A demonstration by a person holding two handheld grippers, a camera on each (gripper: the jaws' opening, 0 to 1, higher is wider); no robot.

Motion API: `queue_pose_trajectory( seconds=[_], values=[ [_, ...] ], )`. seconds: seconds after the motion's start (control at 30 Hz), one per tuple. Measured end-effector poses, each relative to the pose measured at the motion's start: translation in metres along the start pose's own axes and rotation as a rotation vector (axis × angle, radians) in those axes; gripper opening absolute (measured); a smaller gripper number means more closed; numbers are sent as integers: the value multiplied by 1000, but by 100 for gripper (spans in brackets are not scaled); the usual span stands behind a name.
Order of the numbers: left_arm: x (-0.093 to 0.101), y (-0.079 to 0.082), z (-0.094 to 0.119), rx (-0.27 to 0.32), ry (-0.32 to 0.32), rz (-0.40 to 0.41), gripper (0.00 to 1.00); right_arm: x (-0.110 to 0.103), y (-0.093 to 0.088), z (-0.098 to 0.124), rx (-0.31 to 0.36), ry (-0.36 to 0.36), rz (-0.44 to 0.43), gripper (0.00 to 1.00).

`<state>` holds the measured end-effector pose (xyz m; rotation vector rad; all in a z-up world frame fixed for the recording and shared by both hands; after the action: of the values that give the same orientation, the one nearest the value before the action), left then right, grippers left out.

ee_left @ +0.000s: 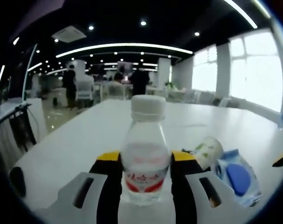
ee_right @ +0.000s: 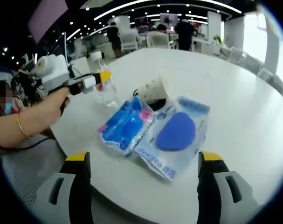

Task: Arrange the tabletop items into an orderly group along one side of the table until the central work area is clear of visible clutter.

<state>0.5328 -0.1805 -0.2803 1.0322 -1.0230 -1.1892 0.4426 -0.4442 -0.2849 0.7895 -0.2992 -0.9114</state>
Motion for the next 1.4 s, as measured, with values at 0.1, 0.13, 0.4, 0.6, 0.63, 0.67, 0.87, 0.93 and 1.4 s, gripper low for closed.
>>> queue_pose_trajectory(
  seconds=[0.1, 0.13, 0.4, 0.6, 0.63, 0.67, 0.87, 0.93, 1.4],
  values=[
    [-2, 4, -4, -1, -3, -58, 36, -2, -3, -1, -22, 8, 14, 94],
    [-3, 6, -4, 2, 0, -52, 36, -3, -3, -2, -24, 13, 18, 94],
    [-15, 17, -13, 3, 15, 6, 36, -4, -3, -2, -23, 17, 23, 94],
    [-30, 26, -27, -1, 30, 16, 35, -2, -5, -2, -21, 14, 5, 94],
    [-31, 28, -28, 0, 30, 21, 36, -2, -5, -2, -23, 13, 2, 94],
    [-34, 30, -31, 2, 34, 28, 36, -1, -6, -2, -24, 10, -1, 94],
    [-43, 37, -47, -11, 48, 36, 36, 0, -5, -5, -27, 7, -3, 93],
    [-47, 40, -53, -6, 50, 28, 36, 1, -6, -5, -30, 6, -5, 93],
    [-73, 53, -99, 4, 36, -43, 36, 8, -11, -8, -49, -4, -54, 94]
  ],
)
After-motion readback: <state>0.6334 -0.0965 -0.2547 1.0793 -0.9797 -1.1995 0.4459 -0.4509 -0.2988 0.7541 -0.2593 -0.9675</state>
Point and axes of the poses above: the point that each gripper's makers call its tool centre point, and the gripper's own axes: z roughly backward along the fingers, x roughly to its right, y roughly out of its top, the point moved 6 cm from there along z, roughly backward along the fingers, and after that the axes turned 1 degree about -z, right-handed, at the moved point
